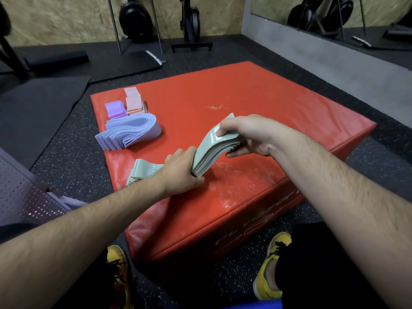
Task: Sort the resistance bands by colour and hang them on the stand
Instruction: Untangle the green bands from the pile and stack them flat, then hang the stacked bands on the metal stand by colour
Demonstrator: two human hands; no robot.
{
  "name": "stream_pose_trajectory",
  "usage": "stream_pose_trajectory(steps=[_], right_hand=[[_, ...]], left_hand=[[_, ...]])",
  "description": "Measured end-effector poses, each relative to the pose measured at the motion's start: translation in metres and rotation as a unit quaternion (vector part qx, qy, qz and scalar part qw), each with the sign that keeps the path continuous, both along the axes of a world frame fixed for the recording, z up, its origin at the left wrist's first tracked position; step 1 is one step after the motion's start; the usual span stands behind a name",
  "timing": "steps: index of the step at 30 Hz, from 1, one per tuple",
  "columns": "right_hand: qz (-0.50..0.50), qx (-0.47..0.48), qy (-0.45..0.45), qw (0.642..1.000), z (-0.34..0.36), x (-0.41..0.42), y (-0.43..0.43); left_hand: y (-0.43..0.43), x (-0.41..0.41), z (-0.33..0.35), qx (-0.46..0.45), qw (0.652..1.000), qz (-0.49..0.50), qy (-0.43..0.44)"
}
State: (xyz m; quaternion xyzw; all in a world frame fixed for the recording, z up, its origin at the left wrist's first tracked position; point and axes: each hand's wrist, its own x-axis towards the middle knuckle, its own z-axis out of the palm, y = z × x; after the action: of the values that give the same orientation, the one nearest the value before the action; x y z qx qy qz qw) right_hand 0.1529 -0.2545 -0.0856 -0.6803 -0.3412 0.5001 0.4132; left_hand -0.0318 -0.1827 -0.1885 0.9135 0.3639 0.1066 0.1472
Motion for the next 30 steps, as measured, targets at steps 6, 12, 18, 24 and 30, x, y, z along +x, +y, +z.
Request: stream_pose_trajectory(steps=[6,12,18,24,30], right_hand=[[-0.01,-0.002,0.037,0.999,0.003,0.016,0.003],[-0.004,-0.043,0.03,0.999,-0.014,0.019,0.008],[0.031,-0.071,-0.025,0.997,-0.017,-0.001,0.019],[-0.006,0.356,-0.321,0.878,0.02,-0.032,0.02],[0.06,0.381,-0.491,0.781,0.035,-0.09,0.027]], left_hand=[[0.01,-0.012,0.025,-0.053,0.996,0.02,-0.074],[0.016,-0.028,0.064,-0.133,0.975,0.034,-0.175],[0.016,-0.033,0.103,-0.192,0.961,0.025,-0.197],[0.023,-0.037,0.155,-0.146,0.974,0.056,-0.167],[0.023,-0.055,0.209,-0.097,0.983,0.077,-0.136]])
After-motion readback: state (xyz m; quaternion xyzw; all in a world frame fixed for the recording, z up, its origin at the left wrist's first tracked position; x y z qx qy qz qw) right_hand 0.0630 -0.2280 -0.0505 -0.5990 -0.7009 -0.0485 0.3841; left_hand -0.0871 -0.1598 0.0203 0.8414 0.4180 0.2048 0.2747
